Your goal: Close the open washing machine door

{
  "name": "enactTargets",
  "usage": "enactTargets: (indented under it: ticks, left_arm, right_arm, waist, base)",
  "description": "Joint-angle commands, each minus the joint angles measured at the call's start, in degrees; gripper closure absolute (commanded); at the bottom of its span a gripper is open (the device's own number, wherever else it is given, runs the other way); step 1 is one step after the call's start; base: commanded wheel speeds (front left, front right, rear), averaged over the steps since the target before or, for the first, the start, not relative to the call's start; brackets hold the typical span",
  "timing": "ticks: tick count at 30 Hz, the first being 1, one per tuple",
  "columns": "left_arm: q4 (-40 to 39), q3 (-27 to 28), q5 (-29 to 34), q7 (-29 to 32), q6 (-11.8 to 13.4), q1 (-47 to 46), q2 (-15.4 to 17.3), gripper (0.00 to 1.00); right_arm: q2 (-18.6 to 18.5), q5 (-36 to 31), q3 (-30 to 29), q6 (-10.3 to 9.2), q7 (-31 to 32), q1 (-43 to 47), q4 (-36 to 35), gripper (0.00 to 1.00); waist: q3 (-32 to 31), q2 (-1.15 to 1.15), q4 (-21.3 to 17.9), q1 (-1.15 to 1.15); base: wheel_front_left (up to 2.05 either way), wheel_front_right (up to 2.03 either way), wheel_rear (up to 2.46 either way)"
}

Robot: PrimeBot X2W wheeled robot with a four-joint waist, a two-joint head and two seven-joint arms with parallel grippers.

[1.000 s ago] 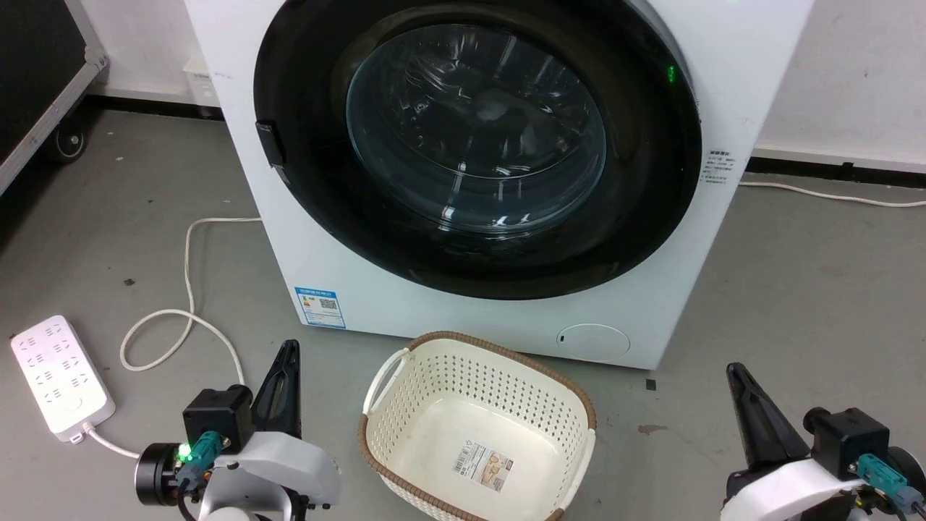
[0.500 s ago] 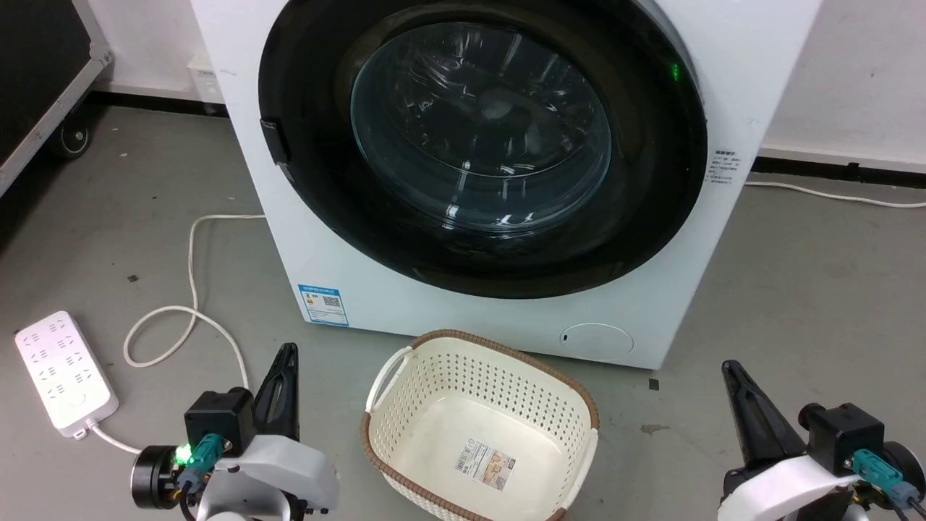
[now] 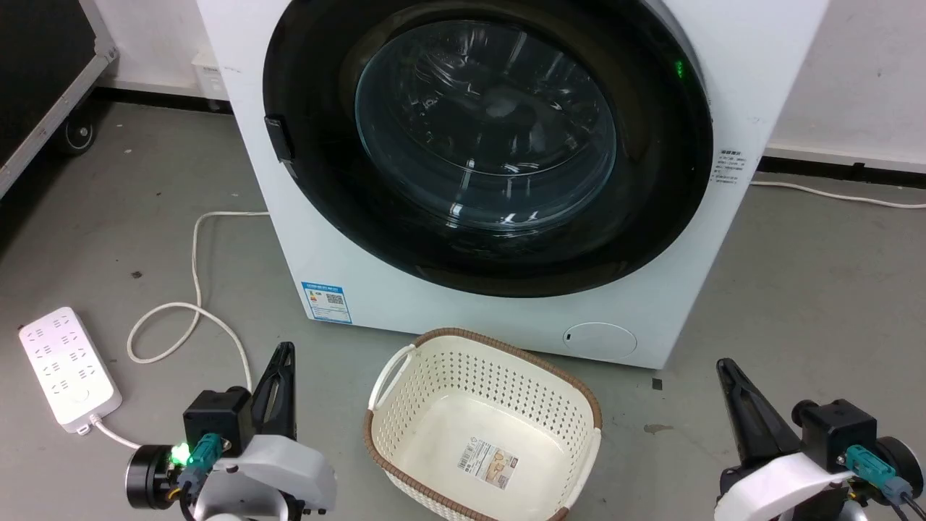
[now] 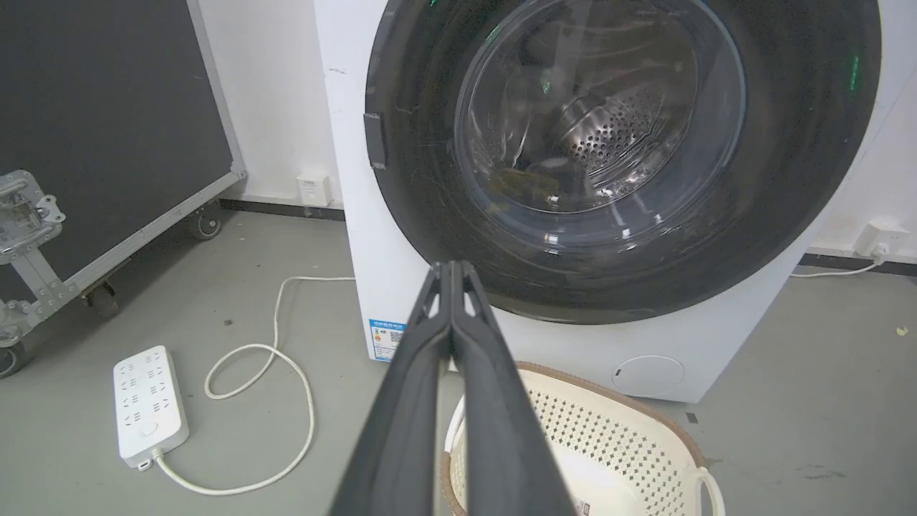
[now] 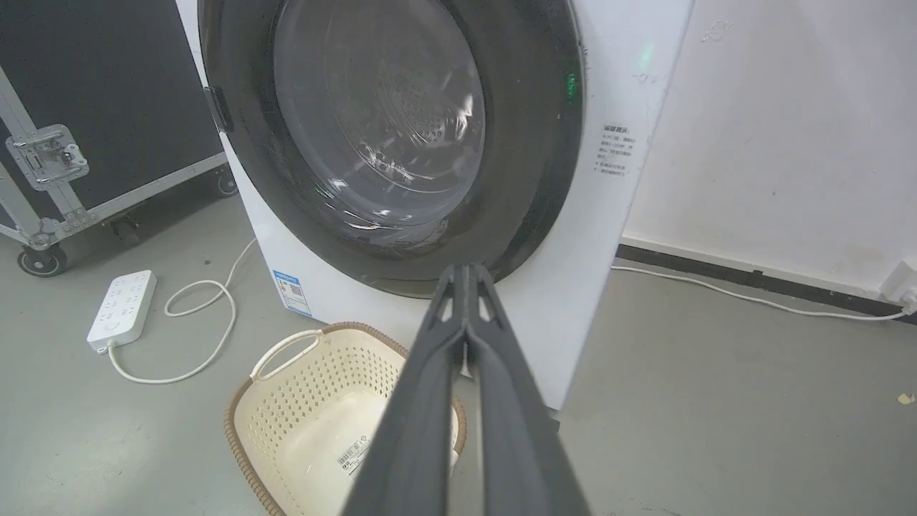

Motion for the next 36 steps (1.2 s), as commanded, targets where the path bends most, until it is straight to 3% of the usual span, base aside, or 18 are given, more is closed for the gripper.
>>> enactTargets:
  ticks: [1,36]
  left_arm:
    - [-0.5,0.3,0.6,0.3,0.2,1.2,-0.3,1.00]
    - [-4.9,1.5,4.7,3.5,0.5,3.4,-0.9,1.00]
  right_arm:
    - [0.1,-0.4,0.1,-0.03,0.2,0.3,-0.6,1.00]
    - [0.1,-1.8,1.5,-0.04,3.6,0.5,-3.4,1.00]
  waist:
    - [0.0,0.00,0.0,0.00]
    - [0.5,0.00,1.0,0.00]
  base:
    - [0.00,0.00,0.00]
    - [0.00,0.00,0.00]
